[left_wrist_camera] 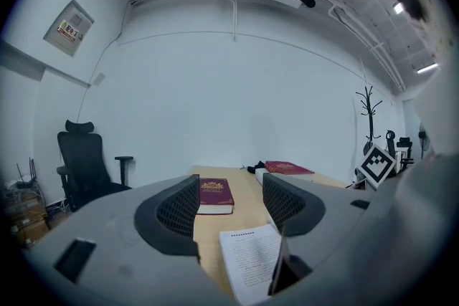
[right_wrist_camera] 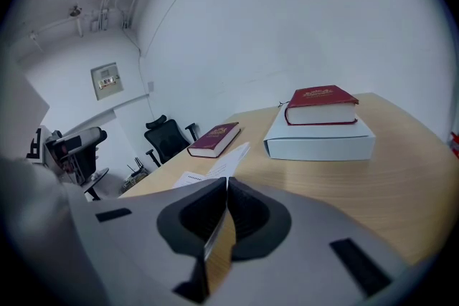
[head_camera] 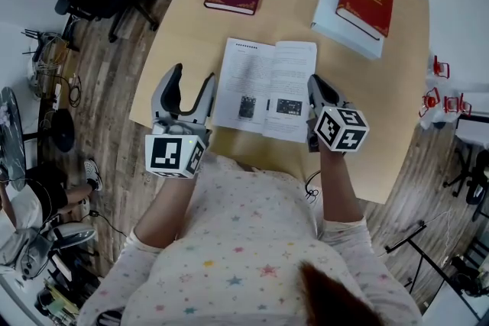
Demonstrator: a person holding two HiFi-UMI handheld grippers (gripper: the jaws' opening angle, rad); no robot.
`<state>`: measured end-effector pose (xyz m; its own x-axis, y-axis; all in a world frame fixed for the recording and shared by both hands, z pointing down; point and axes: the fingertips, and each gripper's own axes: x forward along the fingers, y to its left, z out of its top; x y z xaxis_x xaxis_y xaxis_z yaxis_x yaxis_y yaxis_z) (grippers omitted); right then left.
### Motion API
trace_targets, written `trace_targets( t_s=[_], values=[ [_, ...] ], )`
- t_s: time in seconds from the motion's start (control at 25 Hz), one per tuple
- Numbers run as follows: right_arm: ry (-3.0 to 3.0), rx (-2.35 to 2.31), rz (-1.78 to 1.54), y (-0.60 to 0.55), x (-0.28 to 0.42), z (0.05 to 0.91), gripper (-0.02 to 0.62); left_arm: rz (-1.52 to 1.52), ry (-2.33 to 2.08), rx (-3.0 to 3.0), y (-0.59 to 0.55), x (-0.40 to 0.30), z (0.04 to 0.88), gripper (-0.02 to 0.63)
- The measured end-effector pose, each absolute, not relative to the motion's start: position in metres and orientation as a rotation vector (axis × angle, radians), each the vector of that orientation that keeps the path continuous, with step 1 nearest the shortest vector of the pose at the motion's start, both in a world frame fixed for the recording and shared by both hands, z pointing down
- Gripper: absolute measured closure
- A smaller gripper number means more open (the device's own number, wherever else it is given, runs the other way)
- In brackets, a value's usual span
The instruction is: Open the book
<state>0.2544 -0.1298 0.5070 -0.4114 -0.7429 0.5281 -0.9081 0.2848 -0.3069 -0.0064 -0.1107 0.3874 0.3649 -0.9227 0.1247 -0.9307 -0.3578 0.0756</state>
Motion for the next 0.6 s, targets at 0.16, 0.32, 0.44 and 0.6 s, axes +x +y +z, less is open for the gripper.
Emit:
trace_targets(
  t_s=[0.16, 0.32, 0.44, 0.6],
  values=[
    [-2.249, 1.526, 0.833, -0.127, 0.268, 0.513, 0.587, 0.109, -1.692, 2.488, -0.111, -0.003, 0.389, 0.35],
    [-2.219, 1.546, 0.83, -0.124, 0.282, 0.52, 0.587, 0.109, -1.689, 2.489, -0.112, 0.0, 0.39, 0.35],
    [-2.195, 1.562, 0.823, -0.121, 0.293, 0.525, 0.587, 0.112, -1.687, 2.491, -0.113, 0.001, 0.39, 0.35],
    [-2.148, 1.578, 0.796, -0.116, 0.308, 0.532, 0.587, 0.117, -1.686, 2.49, -0.113, 0.004, 0.392, 0.35]
  ],
)
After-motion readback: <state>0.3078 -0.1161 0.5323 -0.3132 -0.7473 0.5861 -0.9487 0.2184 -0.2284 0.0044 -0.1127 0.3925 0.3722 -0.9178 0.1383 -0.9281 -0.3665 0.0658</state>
